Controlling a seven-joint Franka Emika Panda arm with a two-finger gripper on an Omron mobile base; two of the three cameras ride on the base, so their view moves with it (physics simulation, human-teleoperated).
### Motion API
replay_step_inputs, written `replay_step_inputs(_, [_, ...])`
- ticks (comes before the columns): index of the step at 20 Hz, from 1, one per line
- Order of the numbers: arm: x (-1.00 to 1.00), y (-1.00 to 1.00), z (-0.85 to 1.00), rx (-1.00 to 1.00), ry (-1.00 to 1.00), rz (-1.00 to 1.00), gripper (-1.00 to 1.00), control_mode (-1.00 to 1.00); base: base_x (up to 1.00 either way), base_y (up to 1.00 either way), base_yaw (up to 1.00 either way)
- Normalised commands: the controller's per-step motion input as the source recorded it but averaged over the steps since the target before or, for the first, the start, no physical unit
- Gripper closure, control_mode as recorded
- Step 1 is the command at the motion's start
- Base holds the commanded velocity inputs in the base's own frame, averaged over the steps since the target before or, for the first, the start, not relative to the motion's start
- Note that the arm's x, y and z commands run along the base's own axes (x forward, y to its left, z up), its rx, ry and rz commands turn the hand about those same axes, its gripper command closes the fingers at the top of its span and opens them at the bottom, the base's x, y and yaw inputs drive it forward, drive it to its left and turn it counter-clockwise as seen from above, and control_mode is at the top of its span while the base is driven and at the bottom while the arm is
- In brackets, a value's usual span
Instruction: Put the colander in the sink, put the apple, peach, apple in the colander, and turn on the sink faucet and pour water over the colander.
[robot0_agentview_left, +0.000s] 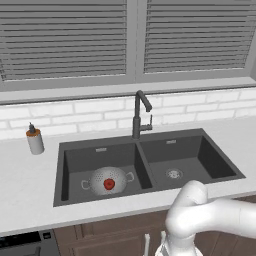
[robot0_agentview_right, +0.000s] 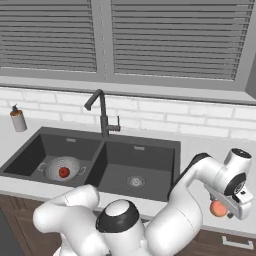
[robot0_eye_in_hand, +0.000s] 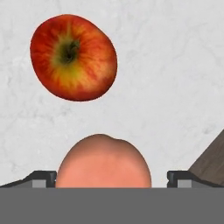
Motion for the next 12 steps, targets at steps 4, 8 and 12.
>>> replay_step_inputs(4, [-0.05,0.15,-0.19,0.03,0.0,-0.06,-1.0,-1.0,0.0,0.0,0.0])
replay_step_inputs(8, [-0.06,0.18,-0.21,0.04,0.0,-0.09,-1.0,-1.0,0.0,0.0,0.0])
replay_step_inputs(12, [0.05,0.14,-0.12,0.05,0.0,-0.07,-1.0,-1.0,0.0,0.0,0.0])
